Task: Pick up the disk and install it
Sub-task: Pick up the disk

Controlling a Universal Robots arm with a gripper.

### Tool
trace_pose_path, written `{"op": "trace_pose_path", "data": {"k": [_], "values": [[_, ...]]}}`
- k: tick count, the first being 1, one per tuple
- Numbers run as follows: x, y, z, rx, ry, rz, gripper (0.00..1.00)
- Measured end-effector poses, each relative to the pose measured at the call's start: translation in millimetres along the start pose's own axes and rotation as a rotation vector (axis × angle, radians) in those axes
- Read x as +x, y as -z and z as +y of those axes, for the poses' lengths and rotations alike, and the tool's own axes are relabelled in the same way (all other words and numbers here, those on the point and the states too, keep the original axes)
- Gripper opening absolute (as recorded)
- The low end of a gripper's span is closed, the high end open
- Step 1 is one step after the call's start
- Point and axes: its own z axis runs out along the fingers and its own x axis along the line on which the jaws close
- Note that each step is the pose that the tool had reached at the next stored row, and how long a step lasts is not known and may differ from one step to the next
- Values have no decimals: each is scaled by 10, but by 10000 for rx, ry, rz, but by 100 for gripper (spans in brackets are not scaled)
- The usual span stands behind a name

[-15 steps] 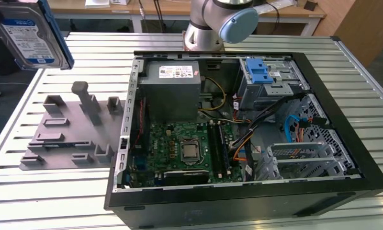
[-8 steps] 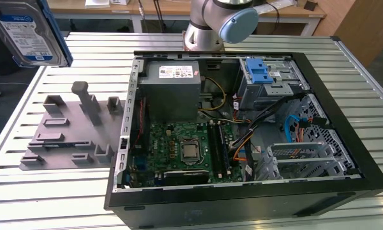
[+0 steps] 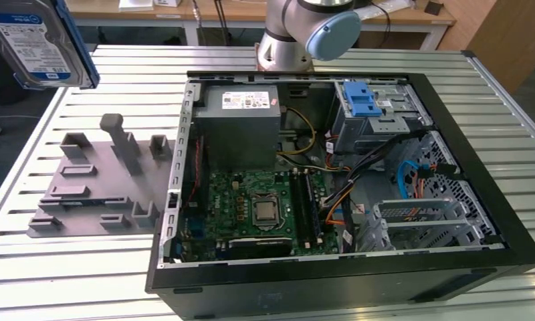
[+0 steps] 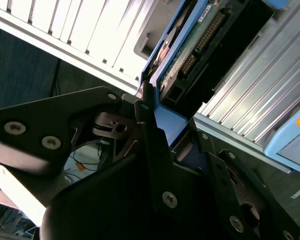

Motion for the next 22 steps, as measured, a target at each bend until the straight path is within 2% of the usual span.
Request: {"op": "trace_pose_path", "data": {"k": [22], "values": [[-2, 264, 4, 0, 0, 0, 36]]}}
